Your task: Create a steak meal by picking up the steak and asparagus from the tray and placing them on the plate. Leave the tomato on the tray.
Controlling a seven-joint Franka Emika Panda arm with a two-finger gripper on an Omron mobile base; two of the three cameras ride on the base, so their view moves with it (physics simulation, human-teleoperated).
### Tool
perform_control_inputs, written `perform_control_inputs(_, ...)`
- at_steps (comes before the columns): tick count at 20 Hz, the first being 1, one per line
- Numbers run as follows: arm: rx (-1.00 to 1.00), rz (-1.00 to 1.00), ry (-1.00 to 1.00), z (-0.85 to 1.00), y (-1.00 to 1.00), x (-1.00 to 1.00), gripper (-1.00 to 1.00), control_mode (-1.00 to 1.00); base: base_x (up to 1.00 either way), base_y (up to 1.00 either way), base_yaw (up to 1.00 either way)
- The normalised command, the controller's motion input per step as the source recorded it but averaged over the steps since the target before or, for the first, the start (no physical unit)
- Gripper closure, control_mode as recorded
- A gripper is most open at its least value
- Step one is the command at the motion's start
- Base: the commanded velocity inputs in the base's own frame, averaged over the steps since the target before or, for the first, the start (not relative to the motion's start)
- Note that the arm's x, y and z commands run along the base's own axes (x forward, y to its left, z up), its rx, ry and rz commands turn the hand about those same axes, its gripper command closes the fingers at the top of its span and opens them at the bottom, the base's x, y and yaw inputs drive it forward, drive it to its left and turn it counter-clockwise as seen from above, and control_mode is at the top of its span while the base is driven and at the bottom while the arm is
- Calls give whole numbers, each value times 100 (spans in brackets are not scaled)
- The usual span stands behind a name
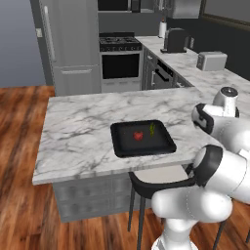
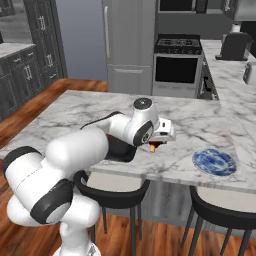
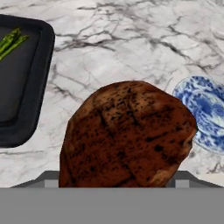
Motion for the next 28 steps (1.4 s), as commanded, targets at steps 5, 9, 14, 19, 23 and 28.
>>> perform_control_inputs(5,-3,-1,13,-4,-98,6,100,-100,0,0,0)
perform_control_inputs(9,-5,0,13,-10,-91,3,100,-100,0,0,0)
perform_control_inputs(14,-3,0,9,-16,-78,7,100,-100,0,0,0)
perform_control_inputs(19,0,0,2,-17,-57,17,100,-100,0,0,0)
perform_control_inputs(23,0,0,0,-17,-38,25,100,-100,0,0,0)
perform_control_inputs(28,0,3,0,-24,-28,32,100,-100,0,0,0)
